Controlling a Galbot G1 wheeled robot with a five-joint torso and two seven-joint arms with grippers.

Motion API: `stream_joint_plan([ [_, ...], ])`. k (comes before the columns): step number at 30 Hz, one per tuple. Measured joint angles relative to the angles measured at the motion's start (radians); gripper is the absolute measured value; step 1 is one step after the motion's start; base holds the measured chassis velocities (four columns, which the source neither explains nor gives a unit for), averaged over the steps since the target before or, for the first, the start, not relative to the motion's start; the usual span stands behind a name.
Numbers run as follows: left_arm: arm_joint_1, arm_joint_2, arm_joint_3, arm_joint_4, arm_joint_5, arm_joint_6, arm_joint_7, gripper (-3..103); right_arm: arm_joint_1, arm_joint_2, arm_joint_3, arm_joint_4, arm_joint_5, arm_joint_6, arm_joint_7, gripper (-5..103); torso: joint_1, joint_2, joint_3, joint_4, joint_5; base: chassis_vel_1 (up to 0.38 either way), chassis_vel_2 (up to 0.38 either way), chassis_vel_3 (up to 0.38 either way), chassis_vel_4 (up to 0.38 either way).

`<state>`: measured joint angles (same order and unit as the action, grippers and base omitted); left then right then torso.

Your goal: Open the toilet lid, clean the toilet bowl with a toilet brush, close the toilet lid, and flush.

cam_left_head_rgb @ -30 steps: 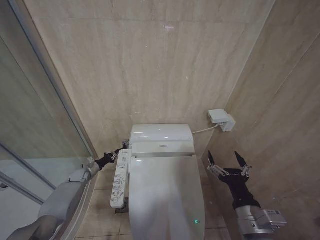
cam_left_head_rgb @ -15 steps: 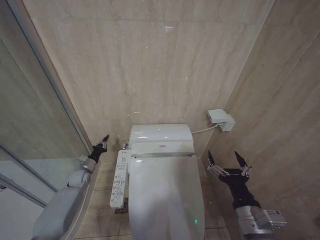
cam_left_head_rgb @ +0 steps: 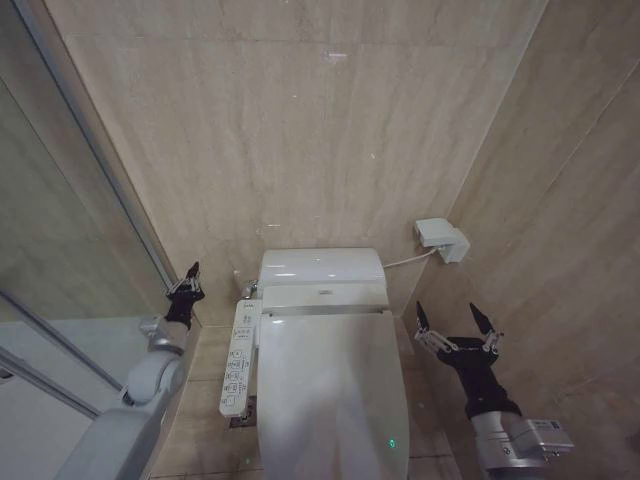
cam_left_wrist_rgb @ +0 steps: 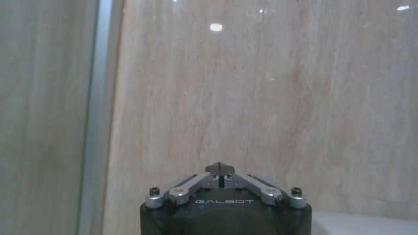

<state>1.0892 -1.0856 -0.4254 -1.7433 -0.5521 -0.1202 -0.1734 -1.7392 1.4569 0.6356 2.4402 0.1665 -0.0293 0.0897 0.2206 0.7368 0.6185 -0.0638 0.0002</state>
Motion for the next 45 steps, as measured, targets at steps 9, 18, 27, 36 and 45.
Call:
stream_joint_plan([
  [9,0.289,-0.104,-0.155,-0.253,0.012,0.026,-0.028,0,0.0,0.0,0.0,0.0,0.0,0.0,0.0,100,0.0,0.0,0.0,0.0,-0.0002,0.0,0.0,0.0,0.0],
  [18,0.484,-0.184,-0.202,-0.394,0.045,0.014,-0.027,0,0.0,0.0,0.0,0.0,0.0,0.0,0.0,100,0.0,0.0,0.0,-0.0001,0.0,0.0,0.0,0.0,0.0],
  [27,0.619,-0.242,-0.176,-0.513,0.122,-0.009,0.018,0,0.0,0.0,0.0,0.0,0.0,0.0,0.0,100,0.0,0.0,0.0,-0.0001,0.0,0.0,0.0,0.0,0.0],
  [36,0.702,-0.295,-0.158,-0.603,0.24,-0.023,0.056,0,0.0,0.0,0.0,0.0,0.0,0.0,0.0,100,0.0,0.0,0.0,-0.0001,0.0001,0.0,0.0,0.0,0.0],
  [45,0.749,-0.336,-0.164,-0.612,0.374,-0.062,0.064,21,0.0,0.0,0.0,0.0,0.0,0.0,0.0,100,0.0,0.0,0.0,0.0,-0.0001,0.0,0.0,0.0,0.0],
])
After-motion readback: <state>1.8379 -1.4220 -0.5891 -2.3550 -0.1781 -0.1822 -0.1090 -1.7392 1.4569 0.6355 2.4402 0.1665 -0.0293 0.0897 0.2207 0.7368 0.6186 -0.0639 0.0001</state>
